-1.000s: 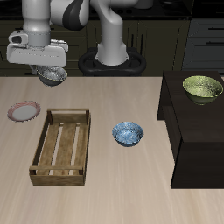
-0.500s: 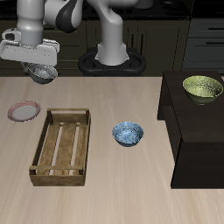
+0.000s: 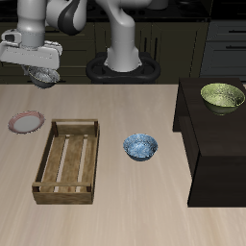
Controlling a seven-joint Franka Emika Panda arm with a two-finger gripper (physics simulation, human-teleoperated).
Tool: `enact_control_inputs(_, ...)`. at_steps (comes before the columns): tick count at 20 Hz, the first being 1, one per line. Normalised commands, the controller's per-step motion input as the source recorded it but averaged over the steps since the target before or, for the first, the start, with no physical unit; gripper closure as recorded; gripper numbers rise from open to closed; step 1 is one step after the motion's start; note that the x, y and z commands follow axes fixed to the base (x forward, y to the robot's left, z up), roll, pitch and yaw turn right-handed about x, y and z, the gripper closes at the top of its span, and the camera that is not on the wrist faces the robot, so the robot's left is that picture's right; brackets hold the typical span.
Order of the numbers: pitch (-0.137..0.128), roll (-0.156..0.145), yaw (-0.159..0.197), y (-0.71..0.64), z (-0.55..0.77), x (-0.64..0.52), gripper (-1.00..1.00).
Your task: Place the black bowl on the plate
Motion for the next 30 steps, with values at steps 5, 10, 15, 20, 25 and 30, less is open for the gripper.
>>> enact_control_inputs(5,0.019,0.024,-0.018,-0.08,-0.1,-0.22,1.0)
enact_control_inputs(10,-0.022,-0.018,-0.01,-0.19,-0.01,-0.24,1.0)
enact_control_inputs(15,-0.036,-0.033,-0.019,-0.23,0.04,-0.14,1.0)
enact_control_inputs(20,-0.046,0.011,-0.013,-0.18,-0.03,0.04,1.0)
enact_control_inputs(25,-0.069,0.023,0.002,-0.06,-0.02,0.11,1.0)
enact_control_inputs(30,0.007,0.051,-0.073,-0.04,-0.13,0.28,1.0)
